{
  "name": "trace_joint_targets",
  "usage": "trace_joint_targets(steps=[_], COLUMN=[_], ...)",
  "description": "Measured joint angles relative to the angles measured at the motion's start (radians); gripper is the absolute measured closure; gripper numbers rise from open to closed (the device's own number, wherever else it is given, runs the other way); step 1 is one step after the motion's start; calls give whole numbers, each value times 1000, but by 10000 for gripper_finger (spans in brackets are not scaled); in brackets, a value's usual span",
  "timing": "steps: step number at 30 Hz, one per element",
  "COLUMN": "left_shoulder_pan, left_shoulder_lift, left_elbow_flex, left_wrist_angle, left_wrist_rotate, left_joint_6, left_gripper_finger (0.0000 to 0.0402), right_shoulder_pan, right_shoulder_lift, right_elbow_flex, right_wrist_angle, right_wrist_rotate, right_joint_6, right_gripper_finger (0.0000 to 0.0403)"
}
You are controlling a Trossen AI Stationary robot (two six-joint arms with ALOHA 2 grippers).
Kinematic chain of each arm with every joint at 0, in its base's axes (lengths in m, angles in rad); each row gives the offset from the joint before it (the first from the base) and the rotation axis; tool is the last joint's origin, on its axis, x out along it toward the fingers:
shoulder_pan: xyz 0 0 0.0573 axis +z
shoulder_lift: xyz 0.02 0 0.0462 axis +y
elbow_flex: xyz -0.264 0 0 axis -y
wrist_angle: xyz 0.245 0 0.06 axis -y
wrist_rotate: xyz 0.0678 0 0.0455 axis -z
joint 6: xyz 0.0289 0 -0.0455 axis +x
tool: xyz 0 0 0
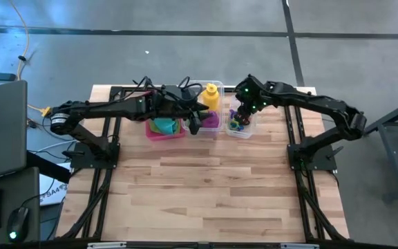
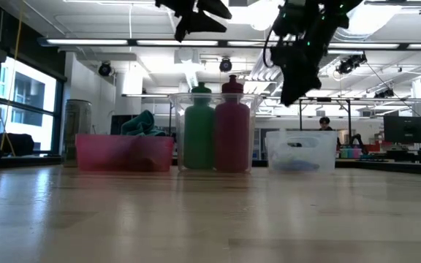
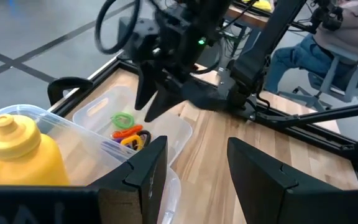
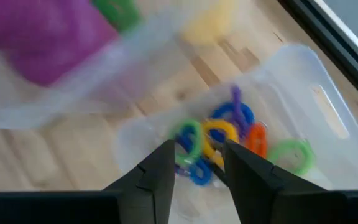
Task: Pick & Place Sports Items
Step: Return To Home Position
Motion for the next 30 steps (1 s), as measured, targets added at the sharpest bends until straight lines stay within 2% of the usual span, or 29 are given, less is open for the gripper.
trace_joint_targets(steps=[10,17,30], left_shoulder_pan=[0,-27,-154], left_shoulder_lift=[-123,-187,-222], left_elbow_flex=[-1,-1,-1], left_wrist_angle=[-105,-178,-180], left_wrist_rotate=[-1,-6,-4], left_joint_6=[12,31,30], left_gripper_finger=[237,237,237], right_shoulder_pan=[47,80,217], right_shoulder_lift=[-224,-386,-592], right_elbow_flex=[0,0,0], right_wrist_angle=[157,210,236], right_wrist_rotate=[-30,-135,-120], right_joint_6=[58,69,181], right_gripper_finger=[268,268,268])
